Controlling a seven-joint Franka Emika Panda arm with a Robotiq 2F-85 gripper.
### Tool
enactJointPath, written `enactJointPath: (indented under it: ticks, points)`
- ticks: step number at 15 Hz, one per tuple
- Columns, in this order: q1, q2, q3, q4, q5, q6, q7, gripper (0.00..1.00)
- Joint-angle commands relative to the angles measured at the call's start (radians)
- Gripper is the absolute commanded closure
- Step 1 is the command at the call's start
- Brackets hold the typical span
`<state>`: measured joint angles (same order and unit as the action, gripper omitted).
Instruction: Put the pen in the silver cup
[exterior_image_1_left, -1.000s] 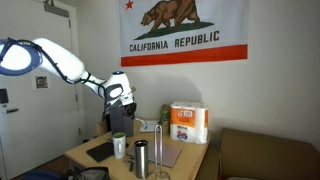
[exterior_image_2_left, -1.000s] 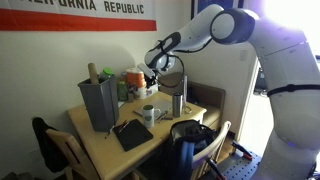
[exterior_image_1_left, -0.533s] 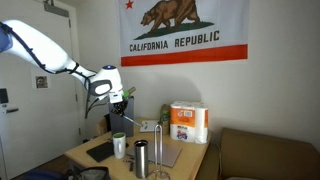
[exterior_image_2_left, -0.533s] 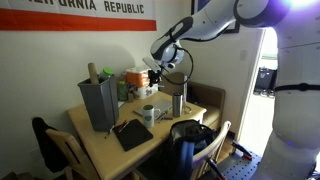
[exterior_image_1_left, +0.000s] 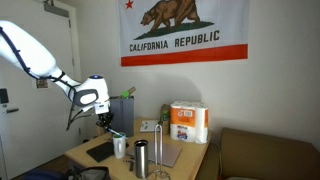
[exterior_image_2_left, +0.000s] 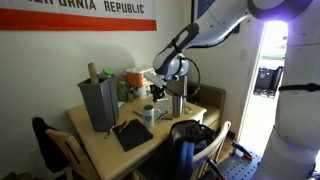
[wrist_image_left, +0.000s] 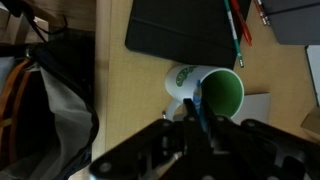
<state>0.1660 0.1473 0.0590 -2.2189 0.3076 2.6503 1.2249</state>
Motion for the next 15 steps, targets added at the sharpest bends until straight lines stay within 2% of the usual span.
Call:
enactJointPath:
  ticks: [1,5,9,15]
  points:
    - [-0.021,0.001,0.016,0.017,0.029,-0.022,-0.022,0.98]
    - [-0.072,-0.030,0.013,0.097,0.175,-0.126,-0.084,0.98]
    - [-0.132,-0.058,-0.023,0.169,0.279,-0.232,-0.085,0.98]
    - [-0.227,-0.046,-0.093,0.189,0.569,-0.330,-0.156,0.98]
